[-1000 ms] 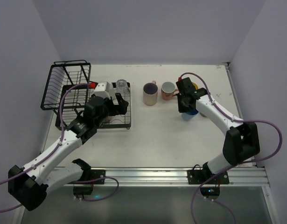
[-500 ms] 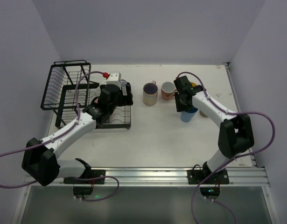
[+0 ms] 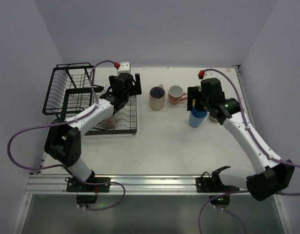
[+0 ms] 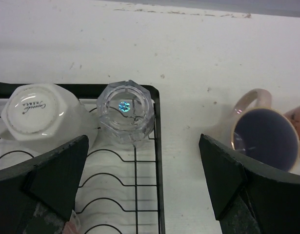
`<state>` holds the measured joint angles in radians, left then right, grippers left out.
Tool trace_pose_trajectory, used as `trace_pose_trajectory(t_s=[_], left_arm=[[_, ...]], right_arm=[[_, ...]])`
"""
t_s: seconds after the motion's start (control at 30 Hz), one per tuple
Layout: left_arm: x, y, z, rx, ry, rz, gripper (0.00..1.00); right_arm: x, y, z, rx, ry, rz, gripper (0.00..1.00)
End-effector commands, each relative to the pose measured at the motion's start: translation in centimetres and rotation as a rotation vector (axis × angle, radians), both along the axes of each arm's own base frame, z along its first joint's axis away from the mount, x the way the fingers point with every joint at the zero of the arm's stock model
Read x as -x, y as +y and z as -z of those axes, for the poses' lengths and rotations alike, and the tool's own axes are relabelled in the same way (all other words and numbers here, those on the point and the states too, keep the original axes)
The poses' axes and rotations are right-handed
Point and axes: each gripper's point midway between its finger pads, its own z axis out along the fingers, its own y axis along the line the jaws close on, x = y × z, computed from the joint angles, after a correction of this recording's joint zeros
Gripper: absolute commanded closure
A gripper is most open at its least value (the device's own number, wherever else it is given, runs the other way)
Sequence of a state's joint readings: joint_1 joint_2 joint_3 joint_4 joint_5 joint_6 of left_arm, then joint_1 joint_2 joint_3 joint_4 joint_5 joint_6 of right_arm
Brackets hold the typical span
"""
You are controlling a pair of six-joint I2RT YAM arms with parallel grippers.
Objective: Unload the cups from the dish rack
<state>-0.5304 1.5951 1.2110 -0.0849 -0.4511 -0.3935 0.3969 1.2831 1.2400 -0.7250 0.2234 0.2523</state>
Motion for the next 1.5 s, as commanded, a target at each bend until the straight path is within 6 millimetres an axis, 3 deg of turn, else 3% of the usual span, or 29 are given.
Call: trace_pose_trajectory(t_s=[0.0,0.47,0.63,0.83,0.9,0.97,1.0,1.03,1.13,1.2,1.27,1.3,1.33,1.47], left_arm=[[-3.1,1.6,-0.4,-0.035,-0.045,-0.077,0.02],[-7.5,2.2,4.0,-0.106,0.013,-0.118,0.06],[-8.0,2.3,5.3,-0.112,0.037,-0.11,0.17],[-8.1,2.5,6.4,-0.113,0.058,-0.108,0.19],[-8.1,2.6,6.5,-0.111,0.06,-0.106,0.26],[-8.1,2.7,6.3,-0.101,0.059,-0.1,0.46],[-8.0,2.7,6.0,-0.094,0.055,-0.101,0.55],[-8.0,2.7,5.4,-0.084,0.037,-0.104,0.73],[-7.5,2.5,0.9,-0.019,-0.054,-0.094,0.95],[-7.0,2.6,-1.3,0.013,-0.093,-0.088,0.97],[-5.8,2.7,-4.3,0.06,-0.145,-0.076,0.99],[-5.4,2.6,-5.2,0.077,-0.16,-0.068,0.99],[-4.4,2.6,-7.0,0.112,-0.191,-0.054,1.0],[-2.0,2.4,-10.7,0.196,-0.253,0.0,1.0]], right_arm=[[0.9,0.2,-2.8,-0.083,-0.113,-0.013,0.21],[3.9,1.7,-6.5,-0.252,-0.268,-0.113,0.26],[4.4,1.9,-7.8,-0.291,-0.315,-0.124,0.26],[5.0,2.0,-8.8,-0.32,-0.338,-0.137,0.27],[5.2,2.1,-8.9,-0.334,-0.34,-0.134,0.27],[5.3,2.2,-9.0,-0.352,-0.343,-0.136,0.26],[5.3,2.3,-9.5,-0.373,-0.359,-0.129,0.25],[5.5,2.3,-9.7,-0.389,-0.374,-0.126,0.23],[6.2,3.8,-10.8,-0.506,-0.413,-0.172,0.16],[6.6,5.1,-12.0,-0.61,-0.436,-0.21,0.13],[7.1,6.1,-11.8,-0.675,-0.43,-0.248,0.07],[7.1,6.8,-12.9,-0.736,-0.455,-0.269,0.06],[7.6,7.6,-12.3,-0.771,-0.434,-0.311,0.05],[8.2,9.0,-13.4,-0.895,-0.439,-0.358,0.03]])
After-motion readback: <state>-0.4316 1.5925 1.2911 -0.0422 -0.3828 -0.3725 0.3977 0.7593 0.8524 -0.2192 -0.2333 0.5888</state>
